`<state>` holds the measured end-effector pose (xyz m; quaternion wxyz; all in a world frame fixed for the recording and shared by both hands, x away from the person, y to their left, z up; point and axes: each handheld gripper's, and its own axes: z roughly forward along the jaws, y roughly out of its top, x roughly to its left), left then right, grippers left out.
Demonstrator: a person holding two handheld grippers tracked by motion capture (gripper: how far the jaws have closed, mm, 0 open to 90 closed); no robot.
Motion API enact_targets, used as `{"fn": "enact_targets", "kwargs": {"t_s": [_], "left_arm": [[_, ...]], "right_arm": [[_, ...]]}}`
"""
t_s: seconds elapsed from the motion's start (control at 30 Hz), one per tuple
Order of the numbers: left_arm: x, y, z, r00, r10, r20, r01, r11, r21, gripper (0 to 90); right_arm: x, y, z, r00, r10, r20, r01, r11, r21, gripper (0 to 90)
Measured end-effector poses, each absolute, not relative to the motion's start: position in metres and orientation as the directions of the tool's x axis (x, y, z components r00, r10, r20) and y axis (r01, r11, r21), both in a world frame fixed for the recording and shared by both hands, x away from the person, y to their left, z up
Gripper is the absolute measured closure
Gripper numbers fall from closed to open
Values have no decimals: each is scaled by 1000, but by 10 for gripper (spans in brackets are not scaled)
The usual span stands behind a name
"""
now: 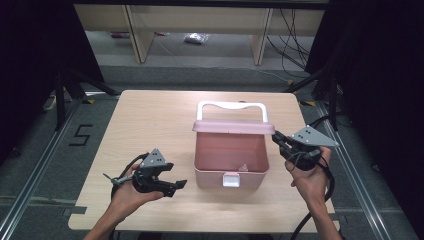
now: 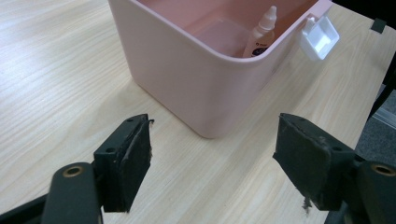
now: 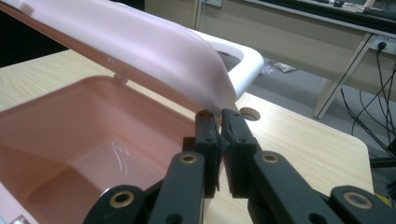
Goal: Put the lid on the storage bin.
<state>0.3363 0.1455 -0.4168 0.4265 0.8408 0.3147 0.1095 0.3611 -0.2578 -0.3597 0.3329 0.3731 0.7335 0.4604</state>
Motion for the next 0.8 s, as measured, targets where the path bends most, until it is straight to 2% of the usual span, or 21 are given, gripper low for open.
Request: {"fn": "enact_targets", "kwargs": {"t_s": [0.3, 0.33, 0.5, 0.8], "left_arm": [[330, 151, -425, 774, 629, -70, 433, -446, 783, 245], [330, 151, -426, 773, 630, -72, 434, -443, 784, 243], [328, 154, -429, 770, 636, -47, 418, -448, 790, 235], [320, 156, -440, 770, 634, -66, 437, -450, 779, 225]], "right_arm": [[354, -256, -363, -502, 857, -112, 273, 280, 920, 862], [355, -258, -363, -511, 849, -138, 252, 301, 920, 862], [353, -258, -365, -512, 847, -140, 248, 302, 920, 861], [349, -259, -370, -512, 851, -121, 265, 290, 919, 857]]}}
